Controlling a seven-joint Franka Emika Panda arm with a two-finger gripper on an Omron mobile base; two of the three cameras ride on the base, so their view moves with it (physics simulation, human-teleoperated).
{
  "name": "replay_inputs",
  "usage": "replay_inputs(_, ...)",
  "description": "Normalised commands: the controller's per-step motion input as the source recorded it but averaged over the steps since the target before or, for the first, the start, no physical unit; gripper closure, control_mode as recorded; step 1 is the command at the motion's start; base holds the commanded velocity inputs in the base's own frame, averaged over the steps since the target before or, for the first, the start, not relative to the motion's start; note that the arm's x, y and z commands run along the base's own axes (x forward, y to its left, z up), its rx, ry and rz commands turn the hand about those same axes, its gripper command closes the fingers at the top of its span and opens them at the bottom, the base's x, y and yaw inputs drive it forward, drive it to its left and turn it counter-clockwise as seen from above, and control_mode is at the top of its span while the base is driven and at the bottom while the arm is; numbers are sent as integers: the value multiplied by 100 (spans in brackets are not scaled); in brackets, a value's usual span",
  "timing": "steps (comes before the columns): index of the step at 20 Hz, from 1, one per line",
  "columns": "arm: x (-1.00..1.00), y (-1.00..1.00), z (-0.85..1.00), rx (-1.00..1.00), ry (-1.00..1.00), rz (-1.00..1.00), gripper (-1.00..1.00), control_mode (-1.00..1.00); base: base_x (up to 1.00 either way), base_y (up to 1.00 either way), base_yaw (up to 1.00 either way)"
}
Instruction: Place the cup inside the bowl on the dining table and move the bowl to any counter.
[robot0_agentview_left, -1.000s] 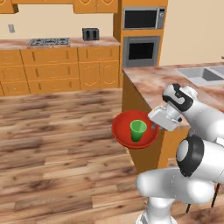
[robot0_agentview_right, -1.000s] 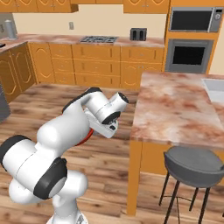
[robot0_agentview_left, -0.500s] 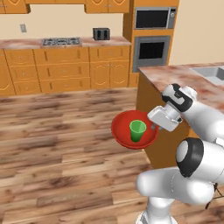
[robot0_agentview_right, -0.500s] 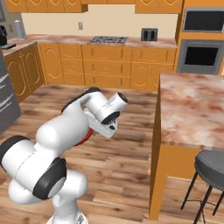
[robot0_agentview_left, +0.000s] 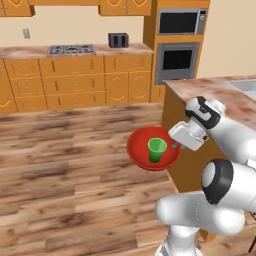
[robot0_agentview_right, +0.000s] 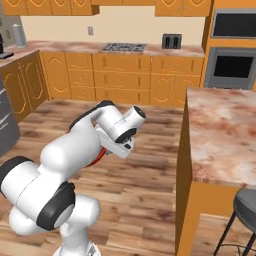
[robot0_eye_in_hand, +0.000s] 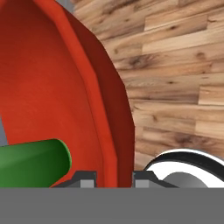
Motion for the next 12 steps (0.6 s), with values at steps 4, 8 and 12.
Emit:
replay_inputs(4, 0, 0, 0, 0, 0, 0, 100, 100, 57, 30, -2)
replay_inputs(8, 0, 0, 0, 0, 0, 0, 100, 100, 61, 30, -2)
replay_inputs(12, 0, 0, 0, 0, 0, 0, 100, 100, 65, 40, -2)
